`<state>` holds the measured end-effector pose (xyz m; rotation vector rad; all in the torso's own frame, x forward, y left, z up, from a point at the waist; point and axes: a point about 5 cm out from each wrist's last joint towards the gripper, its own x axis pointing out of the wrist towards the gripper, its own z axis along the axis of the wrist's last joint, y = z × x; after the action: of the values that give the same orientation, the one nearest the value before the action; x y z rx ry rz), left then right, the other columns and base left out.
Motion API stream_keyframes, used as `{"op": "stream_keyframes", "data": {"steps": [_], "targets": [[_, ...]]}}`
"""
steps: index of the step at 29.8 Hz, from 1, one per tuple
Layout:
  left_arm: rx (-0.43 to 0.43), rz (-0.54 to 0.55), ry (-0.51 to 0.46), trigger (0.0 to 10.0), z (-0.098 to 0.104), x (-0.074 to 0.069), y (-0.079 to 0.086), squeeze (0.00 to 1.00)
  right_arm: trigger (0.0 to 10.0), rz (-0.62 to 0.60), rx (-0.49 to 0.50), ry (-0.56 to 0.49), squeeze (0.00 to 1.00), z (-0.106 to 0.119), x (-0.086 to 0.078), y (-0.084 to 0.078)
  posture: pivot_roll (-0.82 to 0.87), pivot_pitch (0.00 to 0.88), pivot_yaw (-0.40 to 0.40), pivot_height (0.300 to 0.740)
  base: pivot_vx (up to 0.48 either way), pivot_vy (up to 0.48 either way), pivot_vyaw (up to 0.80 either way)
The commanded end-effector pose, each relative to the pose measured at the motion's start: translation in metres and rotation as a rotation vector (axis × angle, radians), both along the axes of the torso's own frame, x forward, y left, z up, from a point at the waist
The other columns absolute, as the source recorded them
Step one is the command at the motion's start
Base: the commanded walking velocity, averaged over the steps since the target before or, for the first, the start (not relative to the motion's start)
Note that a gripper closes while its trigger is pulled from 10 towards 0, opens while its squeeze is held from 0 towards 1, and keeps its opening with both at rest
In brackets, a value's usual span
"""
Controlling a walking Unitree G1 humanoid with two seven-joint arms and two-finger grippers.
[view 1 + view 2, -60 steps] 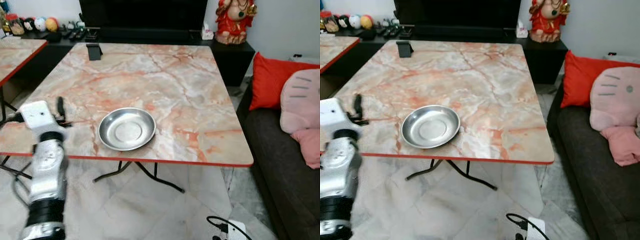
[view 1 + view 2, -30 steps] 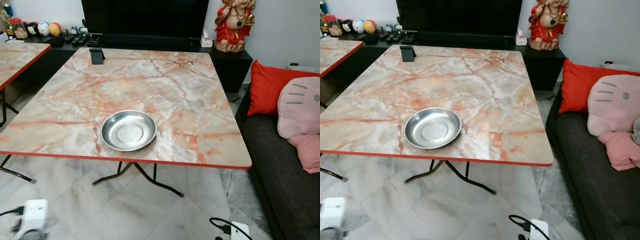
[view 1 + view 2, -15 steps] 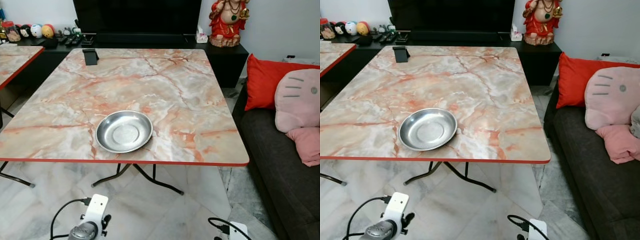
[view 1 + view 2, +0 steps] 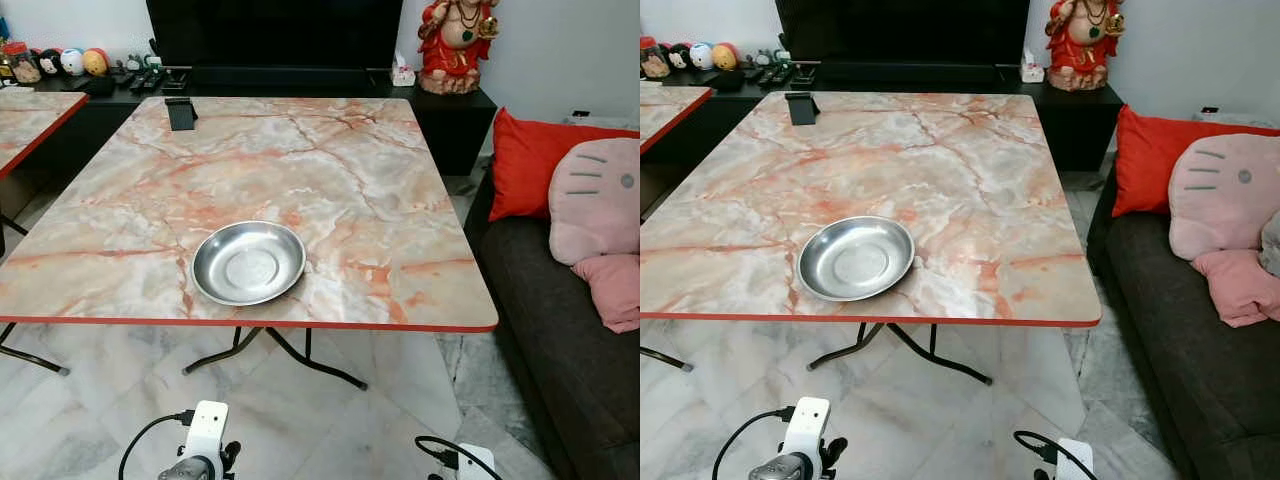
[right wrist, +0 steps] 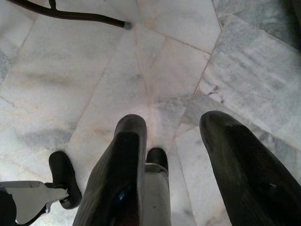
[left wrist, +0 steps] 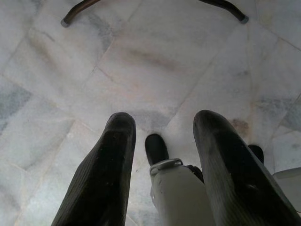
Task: Setting the table
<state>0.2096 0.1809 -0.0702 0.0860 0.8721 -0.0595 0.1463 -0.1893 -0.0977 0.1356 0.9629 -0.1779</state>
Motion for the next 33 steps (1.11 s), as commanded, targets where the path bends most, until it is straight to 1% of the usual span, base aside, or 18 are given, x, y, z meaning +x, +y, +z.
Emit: {"op": "stream_keyframes", "data": {"steps": [1, 5, 12, 14, 18, 20, 21, 25, 33], "targets": [[0.003, 0.025, 0.025, 10.0, -0.0044, -0.0078, 0.002, 0.0, 10.0, 0.002, -0.013, -0.004, 0.0, 0.0006, 0.0001, -0.0033, -0.03, 0.0, -0.029, 0.74, 0.0, 0.0, 0.0], [-0.017, 0.054, 0.021, 10.0, -0.0048, -0.009, 0.0032, 0.0, 10.0, 0.011, -0.014, -0.006, 0.0, 0.0008, 0.0006, -0.0031, -0.03, 0.0, -0.031, 0.74, 0.0, 0.0, 0.0], [-0.017, 0.057, 0.04, 10.0, -0.0066, -0.0127, 0.0066, 0.0, 10.0, 0.016, -0.019, -0.005, 0.0, 0.0007, 0.0009, -0.0016, -0.04, 0.0, -0.026, 0.74, 0.0, 0.0, 0.0], [-0.027, 0.074, 0.041, 10.0, -0.0071, -0.0142, 0.0084, 0.0, 10.0, 0.025, -0.016, -0.005, 0.0, 0.0006, 0.001, -0.0005, -0.04, 0.0, -0.023, 0.74, 0.0, 0.0, 0.0], [-0.018, 0.074, 0.05, 10.0, -0.0078, -0.0154, 0.0092, 0.0, 10.0, 0.046, -0.021, -0.01, 0.0, 0.0011, 0.0016, -0.0008, -0.02, 0.0, -0.028, 0.74, 0.0, 0.255, 0.63], [-0.019, 0.081, 0.046, 10.0, -0.0074, -0.0148, 0.0096, 0.0, 10.0, 0.022, -0.016, -0.015, 0.0, 0.0012, 0.0018, -0.0009, -0.02, 0.0, -0.025, 0.74, 0.0, 0.255, 0.7], [-0.017, 0.08, 0.046, 10.0, -0.0074, -0.0147, 0.0093, 0.0, 10.0, 0.002, -0.003, -0.018, 0.0, 0.0011, 0.0016, -0.0006, -0.02, 0.0, -0.025, 0.74, 0.0, 0.255, 0.0], [-0.003, 0.078, 0.053, 10.0, -0.0077, -0.0147, 0.0091, 0.0, 10.0, 0.002, -0.002, -0.021, 0.0, 0.0013, 0.0022, -0.0002, -0.01, 0.0, -0.028, 0.74, 0.0, 0.249, 0.0], [-0.012, 0.08, 0.052, 10.0, -0.0076, -0.0139, 0.007, 0.0, 10.0, 0.002, -0.005, -0.022, 0.0, 0.0019, 0.0037, -0.0009, -0.01, 0.0, -0.022, 0.74, 0.0, 0.243, 0.0]]}}
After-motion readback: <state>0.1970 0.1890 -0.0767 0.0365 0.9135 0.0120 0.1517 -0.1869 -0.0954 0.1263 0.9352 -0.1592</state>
